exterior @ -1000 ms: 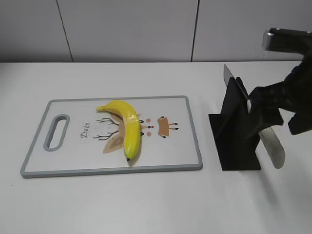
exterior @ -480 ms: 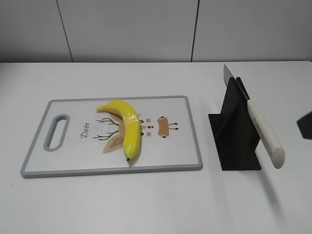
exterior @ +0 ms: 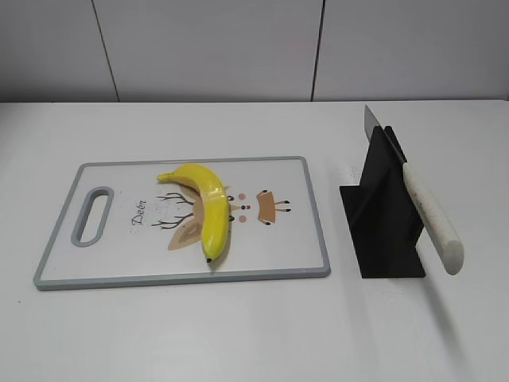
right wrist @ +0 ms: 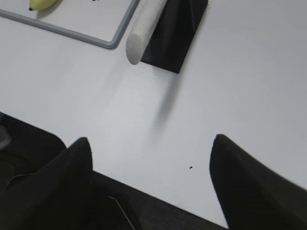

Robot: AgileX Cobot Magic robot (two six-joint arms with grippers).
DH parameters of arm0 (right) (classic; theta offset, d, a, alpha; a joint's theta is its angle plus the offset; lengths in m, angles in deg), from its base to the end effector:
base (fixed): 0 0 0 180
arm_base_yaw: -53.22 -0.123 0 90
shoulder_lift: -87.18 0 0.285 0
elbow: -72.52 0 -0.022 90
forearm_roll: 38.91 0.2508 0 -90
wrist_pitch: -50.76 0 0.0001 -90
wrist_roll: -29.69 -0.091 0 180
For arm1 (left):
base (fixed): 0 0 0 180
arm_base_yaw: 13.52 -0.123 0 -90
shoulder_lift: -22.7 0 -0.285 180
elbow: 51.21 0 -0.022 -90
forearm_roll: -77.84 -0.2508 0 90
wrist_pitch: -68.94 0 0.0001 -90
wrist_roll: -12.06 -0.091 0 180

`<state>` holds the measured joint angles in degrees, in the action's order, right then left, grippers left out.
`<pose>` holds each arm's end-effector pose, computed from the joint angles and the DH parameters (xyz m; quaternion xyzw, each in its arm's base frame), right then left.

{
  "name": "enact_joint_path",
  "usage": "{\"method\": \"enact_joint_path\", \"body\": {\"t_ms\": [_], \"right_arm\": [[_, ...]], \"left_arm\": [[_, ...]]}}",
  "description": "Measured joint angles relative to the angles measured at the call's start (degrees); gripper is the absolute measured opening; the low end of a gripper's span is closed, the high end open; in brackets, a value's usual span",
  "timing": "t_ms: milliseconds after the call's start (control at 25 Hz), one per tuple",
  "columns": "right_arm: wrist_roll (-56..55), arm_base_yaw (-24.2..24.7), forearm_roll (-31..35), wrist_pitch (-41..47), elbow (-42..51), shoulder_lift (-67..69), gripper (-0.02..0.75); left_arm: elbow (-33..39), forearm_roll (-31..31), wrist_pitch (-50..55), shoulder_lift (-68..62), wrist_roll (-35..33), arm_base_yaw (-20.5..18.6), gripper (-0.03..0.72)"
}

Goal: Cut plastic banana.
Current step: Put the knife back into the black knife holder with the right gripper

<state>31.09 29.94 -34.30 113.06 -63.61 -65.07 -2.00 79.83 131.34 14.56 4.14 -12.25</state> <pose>0.0381 0.0234 0.2927 -0.1933 0.8989 0.1136 0.3763 -0.0040 -0.0027 0.2720 0.0700 0.8620 0.0118 0.5020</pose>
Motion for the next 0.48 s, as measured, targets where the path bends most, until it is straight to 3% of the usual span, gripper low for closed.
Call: {"method": "enact_joint_path", "body": {"t_ms": [320,480], "right_arm": [[0.0,0.0,-1.2,1.3,2.4,-18.7,0.58],[0.0,0.0,-0.9,1.2,2.4,-20.2,0.579]], "left_arm": [[0.0,0.0,0.0,0.0,0.0,0.0,0.533],[0.0,-0.1,0.0,0.0,0.0,0.0,0.533]]}}
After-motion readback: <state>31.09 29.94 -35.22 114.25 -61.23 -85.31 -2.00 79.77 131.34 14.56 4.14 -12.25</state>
